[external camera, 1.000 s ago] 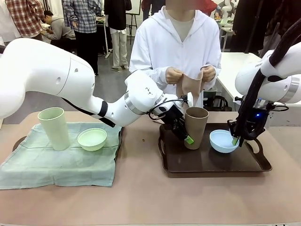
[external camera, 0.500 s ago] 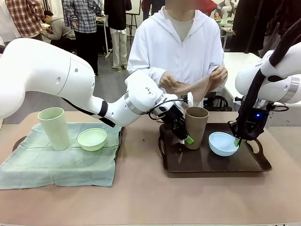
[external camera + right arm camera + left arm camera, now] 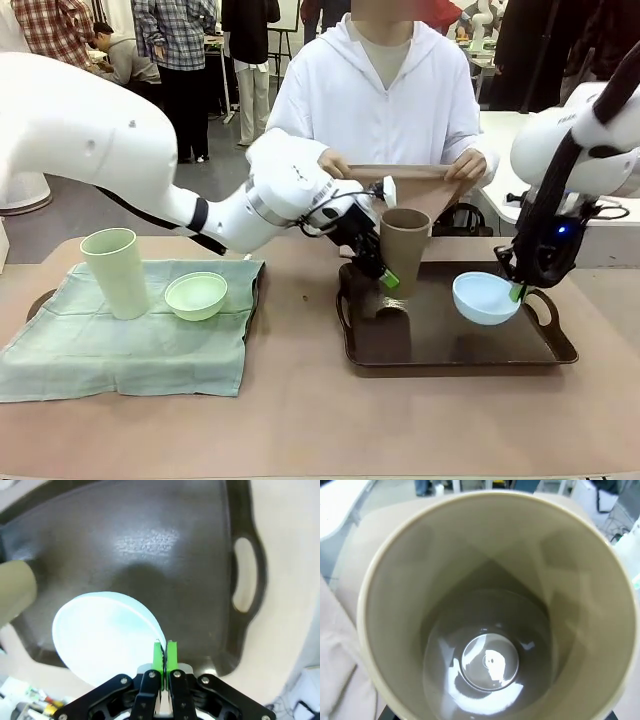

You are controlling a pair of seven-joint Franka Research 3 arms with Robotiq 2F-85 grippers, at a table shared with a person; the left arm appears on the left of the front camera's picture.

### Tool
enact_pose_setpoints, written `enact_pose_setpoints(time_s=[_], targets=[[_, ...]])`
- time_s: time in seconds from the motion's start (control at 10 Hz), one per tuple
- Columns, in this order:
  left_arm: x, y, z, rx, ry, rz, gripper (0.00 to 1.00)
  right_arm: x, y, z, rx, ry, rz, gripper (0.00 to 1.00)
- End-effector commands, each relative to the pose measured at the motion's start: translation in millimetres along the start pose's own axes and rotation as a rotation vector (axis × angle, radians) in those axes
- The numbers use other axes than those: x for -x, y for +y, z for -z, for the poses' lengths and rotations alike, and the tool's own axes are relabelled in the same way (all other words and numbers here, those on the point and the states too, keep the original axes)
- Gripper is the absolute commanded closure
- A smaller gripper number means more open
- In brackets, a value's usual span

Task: Set up a tray with a mat and arrange the tableware.
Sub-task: Pick up the Picnic Bowl and Reusable plastic cup from the Handle tray in front of the human's position and hold them in the air.

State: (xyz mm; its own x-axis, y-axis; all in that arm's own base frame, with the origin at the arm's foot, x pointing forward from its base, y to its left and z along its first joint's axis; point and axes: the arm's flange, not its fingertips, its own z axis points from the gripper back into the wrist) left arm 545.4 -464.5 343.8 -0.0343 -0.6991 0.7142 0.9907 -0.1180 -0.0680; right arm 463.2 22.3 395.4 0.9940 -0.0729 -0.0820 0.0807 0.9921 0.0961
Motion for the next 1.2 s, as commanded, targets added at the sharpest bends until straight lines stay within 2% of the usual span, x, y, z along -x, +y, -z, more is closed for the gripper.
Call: enact_pose_setpoints(time_s=[0.0,0.3,0.5,0.7,0.8,1.1], targets=[[-3.8,-34.3,-43.5,-0.001,0.0,-0.017,1.0,22.5,-2.2,-43.3,0.033,-0.019,0.008,1.0],[-33.5,-78.3,-95.4,-0.063,-0.04,0.053,1.0,58.2,-5.0,-103.4,0.025,-0.083,-0.002,1.0],[-45.0,-95.3,-115.8,-0.097,-0.076,0.066,1.0,71.1,-2.3,-125.6,0.027,-0.113,-0.007,1.0],[-44.5,-98.6,-119.8,-0.105,-0.098,0.034,1.0,65.0,-3.5,-126.1,0.007,-0.107,-0.016,1.0],[-66.9,-86.2,-115.7,-0.109,-0.066,0.049,1.0,74.4,-1.6,-132.6,0.006,-0.123,-0.019,1.0],[-66.9,-86.2,-115.7,-0.109,-0.066,0.049,1.0,74.4,-1.6,-132.6,0.006,-0.123,-0.019,1.0]])
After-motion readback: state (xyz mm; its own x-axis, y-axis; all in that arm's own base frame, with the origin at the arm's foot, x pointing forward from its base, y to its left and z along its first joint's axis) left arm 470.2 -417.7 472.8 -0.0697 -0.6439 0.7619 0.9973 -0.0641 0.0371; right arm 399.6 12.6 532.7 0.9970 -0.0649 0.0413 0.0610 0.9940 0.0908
